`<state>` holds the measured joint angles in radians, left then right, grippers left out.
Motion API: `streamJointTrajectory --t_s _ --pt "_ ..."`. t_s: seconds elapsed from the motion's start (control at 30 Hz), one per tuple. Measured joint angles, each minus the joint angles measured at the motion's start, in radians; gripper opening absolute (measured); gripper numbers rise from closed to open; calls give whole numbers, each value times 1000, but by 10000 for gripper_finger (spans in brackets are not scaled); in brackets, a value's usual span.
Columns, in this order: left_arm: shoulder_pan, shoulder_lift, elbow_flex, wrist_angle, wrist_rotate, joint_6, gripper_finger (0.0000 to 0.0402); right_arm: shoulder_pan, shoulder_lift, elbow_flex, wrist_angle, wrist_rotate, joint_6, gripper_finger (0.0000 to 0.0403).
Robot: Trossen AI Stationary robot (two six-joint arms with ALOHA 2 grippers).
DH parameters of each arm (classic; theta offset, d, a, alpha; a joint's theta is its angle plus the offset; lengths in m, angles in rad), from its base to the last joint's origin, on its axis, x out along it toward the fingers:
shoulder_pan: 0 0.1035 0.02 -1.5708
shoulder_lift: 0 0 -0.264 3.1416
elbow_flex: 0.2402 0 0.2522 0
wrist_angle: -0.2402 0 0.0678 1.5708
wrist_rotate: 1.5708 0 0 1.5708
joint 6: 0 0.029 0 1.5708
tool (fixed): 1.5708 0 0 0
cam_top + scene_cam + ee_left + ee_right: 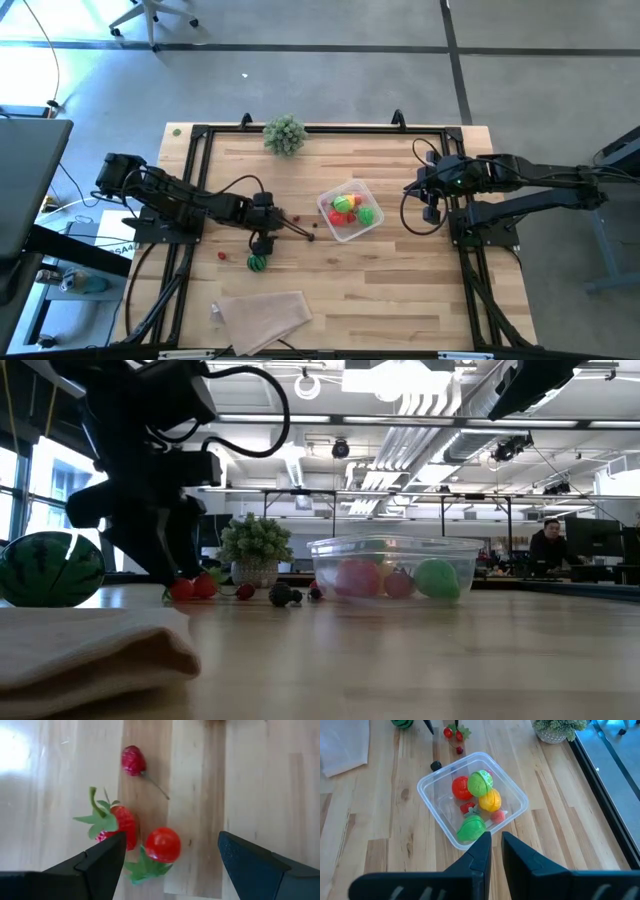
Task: Pick and placing Produce into tupperware
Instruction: Put the cherry tomato into the transparent bin
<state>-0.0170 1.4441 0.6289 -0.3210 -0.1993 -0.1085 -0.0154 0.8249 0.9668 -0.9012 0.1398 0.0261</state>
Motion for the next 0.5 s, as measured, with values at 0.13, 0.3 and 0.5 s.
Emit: streamJointTrajectory --t_s 0.13,0.3,0.5 --pt "6 0 0 1 -3 -3 303 0 0 0 0 0 0 34" --pt "6 7 0 14 41 -3 303 0 0 0 0 0 0 34" --pt "9 45 0 14 26 -2 303 0 0 0 0 0 0 34"
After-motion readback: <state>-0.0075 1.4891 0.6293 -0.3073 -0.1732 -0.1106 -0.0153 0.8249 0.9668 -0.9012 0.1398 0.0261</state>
